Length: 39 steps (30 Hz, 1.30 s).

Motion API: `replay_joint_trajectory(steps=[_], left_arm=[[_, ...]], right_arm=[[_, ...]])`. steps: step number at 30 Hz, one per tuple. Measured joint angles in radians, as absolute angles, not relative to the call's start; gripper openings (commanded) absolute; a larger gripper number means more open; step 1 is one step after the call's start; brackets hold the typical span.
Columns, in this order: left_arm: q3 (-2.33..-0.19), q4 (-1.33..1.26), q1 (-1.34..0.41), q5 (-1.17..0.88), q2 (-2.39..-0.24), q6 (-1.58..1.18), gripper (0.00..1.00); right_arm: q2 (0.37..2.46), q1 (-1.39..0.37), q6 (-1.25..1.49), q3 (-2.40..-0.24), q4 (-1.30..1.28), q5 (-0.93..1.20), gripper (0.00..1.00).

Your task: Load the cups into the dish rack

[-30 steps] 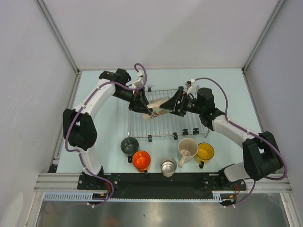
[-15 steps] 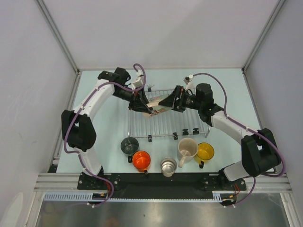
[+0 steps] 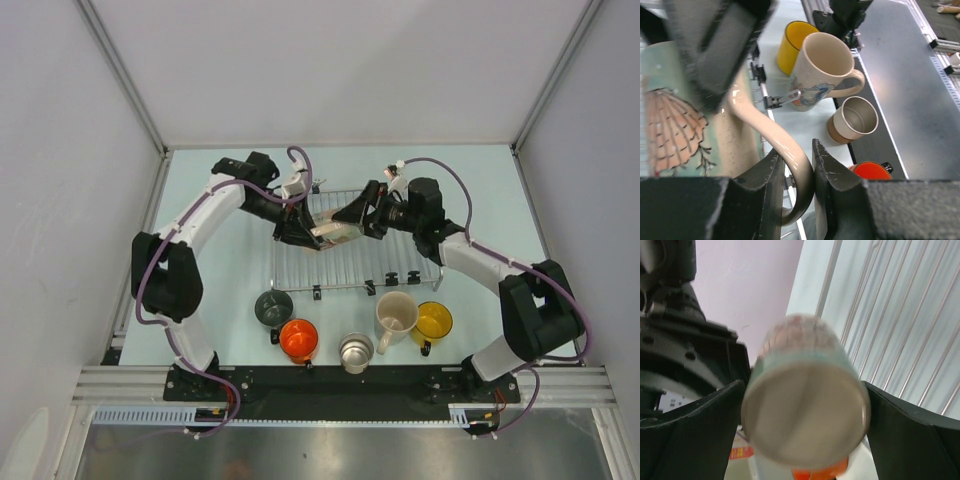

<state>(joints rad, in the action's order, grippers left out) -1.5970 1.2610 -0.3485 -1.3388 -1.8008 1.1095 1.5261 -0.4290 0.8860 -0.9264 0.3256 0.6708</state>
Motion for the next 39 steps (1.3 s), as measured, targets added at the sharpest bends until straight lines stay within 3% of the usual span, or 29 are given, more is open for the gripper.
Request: replay_joint_trajectory(steps=[3,7,11,22,39], left_arm=[[-1.581,1.273,-0.374,-1.344,-1.798,1.116,0.01],[-1.565,1.293,-0.417,-1.352,-1.792,1.118,0.0],[-1.563,1.305,-0.427,-1.356,-1.784,1.121,0.0],[-1.565,1.311,-0.299,-1.364,-1.782,1.145,0.01],[-1.579,1.312,-0.29,-1.364,-1.755,1.145,0.0]], right_arm=[[1.547,-0.438,0.906,-0.937,0.353,0.636,0.98],[1.554,-0.449,0.921,-0.963,0.385,0.609,0.86],[1.554,-0.462,0.925,-1.0,0.4,0.599,1.0],[1.457,-0.412,0.78,-1.045,0.13,0.543,1.0],[1.47,-0.441,0.767,-1.024,0.116,0.528,1.0]])
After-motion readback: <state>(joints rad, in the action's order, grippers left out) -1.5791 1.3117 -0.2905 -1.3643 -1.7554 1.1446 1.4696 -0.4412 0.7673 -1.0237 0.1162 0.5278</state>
